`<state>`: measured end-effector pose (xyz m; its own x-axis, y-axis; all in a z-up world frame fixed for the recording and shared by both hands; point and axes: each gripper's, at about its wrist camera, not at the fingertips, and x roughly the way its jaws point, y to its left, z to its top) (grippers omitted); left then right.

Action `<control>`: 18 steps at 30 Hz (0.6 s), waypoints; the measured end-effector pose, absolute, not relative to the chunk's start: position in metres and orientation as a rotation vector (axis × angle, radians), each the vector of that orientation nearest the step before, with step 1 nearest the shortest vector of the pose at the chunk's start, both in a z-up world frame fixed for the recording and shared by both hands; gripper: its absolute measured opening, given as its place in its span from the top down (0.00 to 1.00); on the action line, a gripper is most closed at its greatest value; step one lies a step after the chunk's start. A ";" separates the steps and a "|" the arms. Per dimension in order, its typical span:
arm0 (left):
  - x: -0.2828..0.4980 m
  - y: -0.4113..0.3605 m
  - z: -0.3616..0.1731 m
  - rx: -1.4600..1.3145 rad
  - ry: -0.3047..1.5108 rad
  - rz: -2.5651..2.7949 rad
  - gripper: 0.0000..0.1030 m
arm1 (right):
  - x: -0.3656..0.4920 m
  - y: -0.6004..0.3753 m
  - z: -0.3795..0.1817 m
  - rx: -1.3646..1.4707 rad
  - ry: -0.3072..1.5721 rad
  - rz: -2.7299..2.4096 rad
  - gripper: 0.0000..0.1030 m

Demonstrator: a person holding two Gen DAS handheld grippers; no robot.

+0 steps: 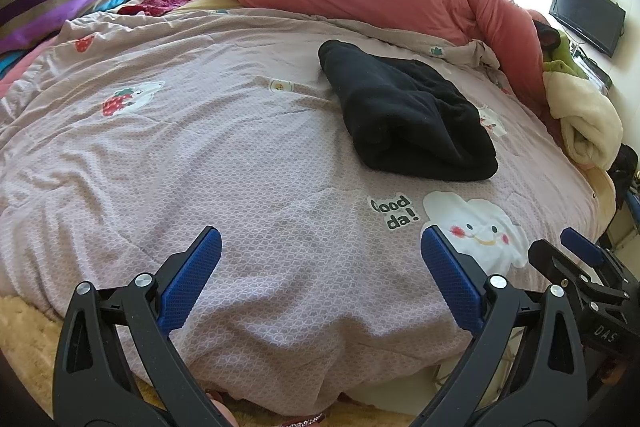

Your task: Fold small clothes

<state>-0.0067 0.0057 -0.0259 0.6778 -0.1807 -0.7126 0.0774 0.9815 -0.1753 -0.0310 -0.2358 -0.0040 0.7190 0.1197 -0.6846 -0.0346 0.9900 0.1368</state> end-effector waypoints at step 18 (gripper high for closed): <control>-0.011 0.004 -0.024 -0.125 0.810 -0.127 0.09 | -0.034 -0.240 -0.005 0.132 0.767 0.073 0.04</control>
